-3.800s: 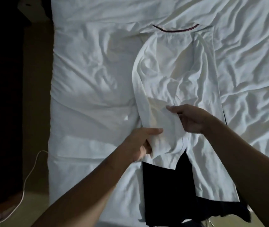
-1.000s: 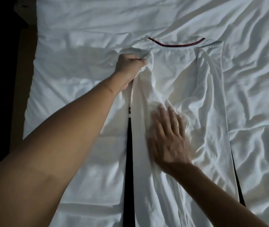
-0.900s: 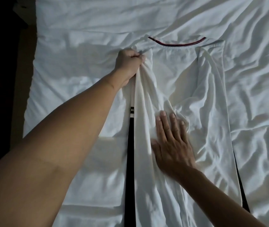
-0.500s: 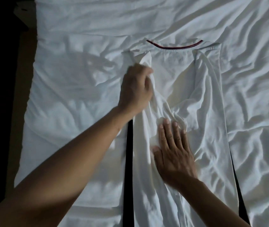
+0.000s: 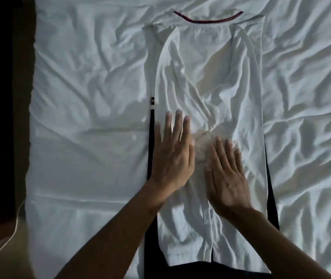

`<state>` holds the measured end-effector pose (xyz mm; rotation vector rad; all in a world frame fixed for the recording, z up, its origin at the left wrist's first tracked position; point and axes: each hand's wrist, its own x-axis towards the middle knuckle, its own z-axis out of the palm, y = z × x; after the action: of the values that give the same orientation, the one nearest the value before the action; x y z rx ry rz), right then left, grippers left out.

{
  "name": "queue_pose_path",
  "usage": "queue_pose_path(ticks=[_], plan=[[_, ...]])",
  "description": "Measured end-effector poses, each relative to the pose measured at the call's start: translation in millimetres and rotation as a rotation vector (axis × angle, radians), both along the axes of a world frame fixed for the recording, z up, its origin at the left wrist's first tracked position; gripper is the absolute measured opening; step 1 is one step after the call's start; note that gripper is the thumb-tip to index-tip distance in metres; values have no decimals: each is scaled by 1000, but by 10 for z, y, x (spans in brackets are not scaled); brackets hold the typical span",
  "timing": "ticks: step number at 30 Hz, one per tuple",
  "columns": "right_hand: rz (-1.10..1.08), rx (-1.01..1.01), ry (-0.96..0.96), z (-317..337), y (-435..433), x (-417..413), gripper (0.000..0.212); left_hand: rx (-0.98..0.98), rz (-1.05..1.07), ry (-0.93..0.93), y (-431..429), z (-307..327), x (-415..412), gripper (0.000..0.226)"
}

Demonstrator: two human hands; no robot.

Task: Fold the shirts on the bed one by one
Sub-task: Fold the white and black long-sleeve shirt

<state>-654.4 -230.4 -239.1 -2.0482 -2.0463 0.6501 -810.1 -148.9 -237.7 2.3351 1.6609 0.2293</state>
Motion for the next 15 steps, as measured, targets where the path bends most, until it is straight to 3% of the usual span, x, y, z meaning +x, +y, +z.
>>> queue_pose_path(ticks=[5, 15], plan=[[114, -29, -121, -124, -595, 126, 65, -52, -18, 38, -1148, -208, -44, 61], [142, -2, -181, -135, -1258, 152, 66, -86, -90, 127, -2023, -122, -165, 60]])
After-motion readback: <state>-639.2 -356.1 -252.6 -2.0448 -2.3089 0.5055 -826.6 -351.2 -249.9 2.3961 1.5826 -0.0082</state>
